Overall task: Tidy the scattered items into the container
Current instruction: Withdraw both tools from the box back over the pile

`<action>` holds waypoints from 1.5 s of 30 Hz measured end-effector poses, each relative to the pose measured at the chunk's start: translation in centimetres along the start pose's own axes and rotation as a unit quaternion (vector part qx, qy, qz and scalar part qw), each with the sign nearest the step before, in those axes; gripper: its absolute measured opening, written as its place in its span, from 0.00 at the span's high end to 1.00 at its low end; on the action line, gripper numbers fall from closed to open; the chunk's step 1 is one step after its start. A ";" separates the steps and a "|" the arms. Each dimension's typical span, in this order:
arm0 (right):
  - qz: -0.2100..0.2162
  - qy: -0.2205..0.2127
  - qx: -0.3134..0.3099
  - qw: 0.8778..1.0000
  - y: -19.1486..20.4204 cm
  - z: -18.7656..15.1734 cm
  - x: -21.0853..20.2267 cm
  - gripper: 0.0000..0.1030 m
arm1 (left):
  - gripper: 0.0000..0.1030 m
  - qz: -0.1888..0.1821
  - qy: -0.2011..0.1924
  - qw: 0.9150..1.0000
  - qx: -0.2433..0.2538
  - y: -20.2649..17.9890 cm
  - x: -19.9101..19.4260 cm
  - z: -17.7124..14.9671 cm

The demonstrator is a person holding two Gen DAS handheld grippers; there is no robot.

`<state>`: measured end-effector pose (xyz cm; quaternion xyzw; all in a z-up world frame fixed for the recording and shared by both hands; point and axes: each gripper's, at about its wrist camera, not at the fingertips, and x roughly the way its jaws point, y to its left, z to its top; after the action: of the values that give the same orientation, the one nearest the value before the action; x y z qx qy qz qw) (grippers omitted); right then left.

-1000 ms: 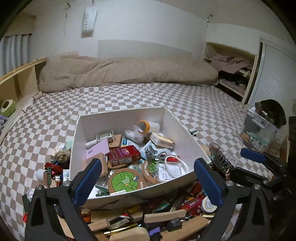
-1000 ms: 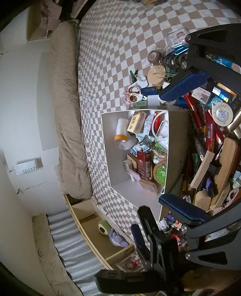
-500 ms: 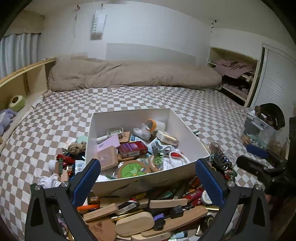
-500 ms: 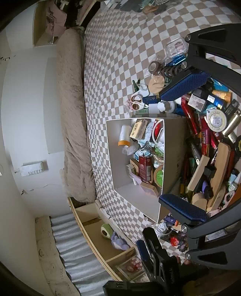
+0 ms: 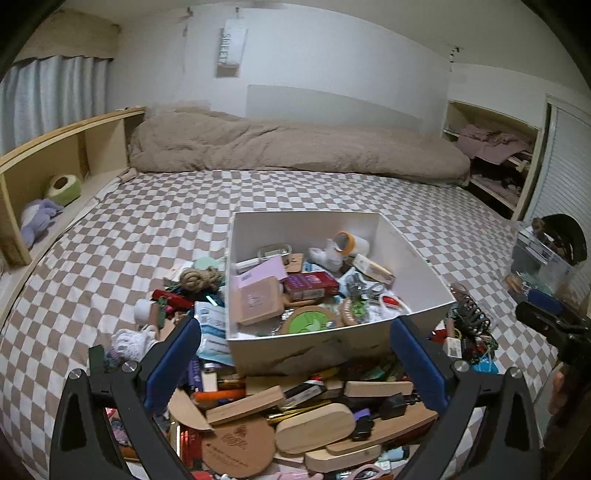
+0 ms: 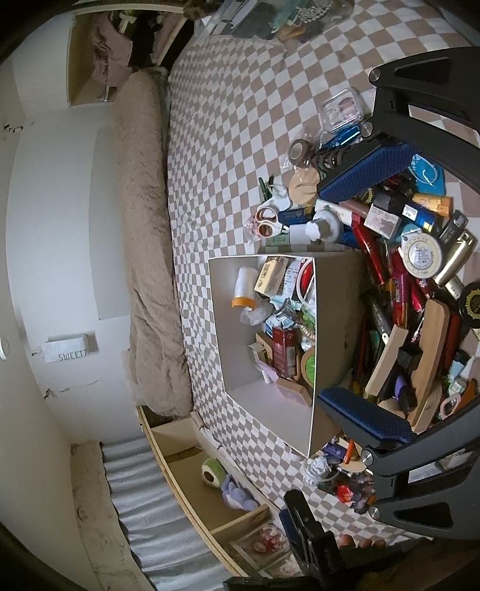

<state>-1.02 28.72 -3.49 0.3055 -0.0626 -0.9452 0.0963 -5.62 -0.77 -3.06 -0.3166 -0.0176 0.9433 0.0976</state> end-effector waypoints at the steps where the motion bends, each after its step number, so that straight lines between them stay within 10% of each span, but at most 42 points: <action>1: -0.001 -0.001 0.001 1.000 -0.1 -0.1 0.0 0.03 | 0.00 0.009 -0.002 1.000 0.000 0.2 -0.1 -0.1; 29: -0.029 -0.003 0.012 1.000 -2.0 -1.2 -0.6 0.02 | 0.00 0.053 -0.034 0.998 -0.022 3.5 -2.5 -1.2; 45: -0.043 -0.002 0.020 0.999 -2.1 -4.2 0.8 0.00 | 0.00 0.058 0.017 0.997 -0.043 4.8 -0.8 -4.6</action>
<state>0.51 30.31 -7.75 0.3078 -0.0681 -0.9478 0.0489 -3.04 -5.80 -6.72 -0.3373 -0.0378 0.9402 0.0294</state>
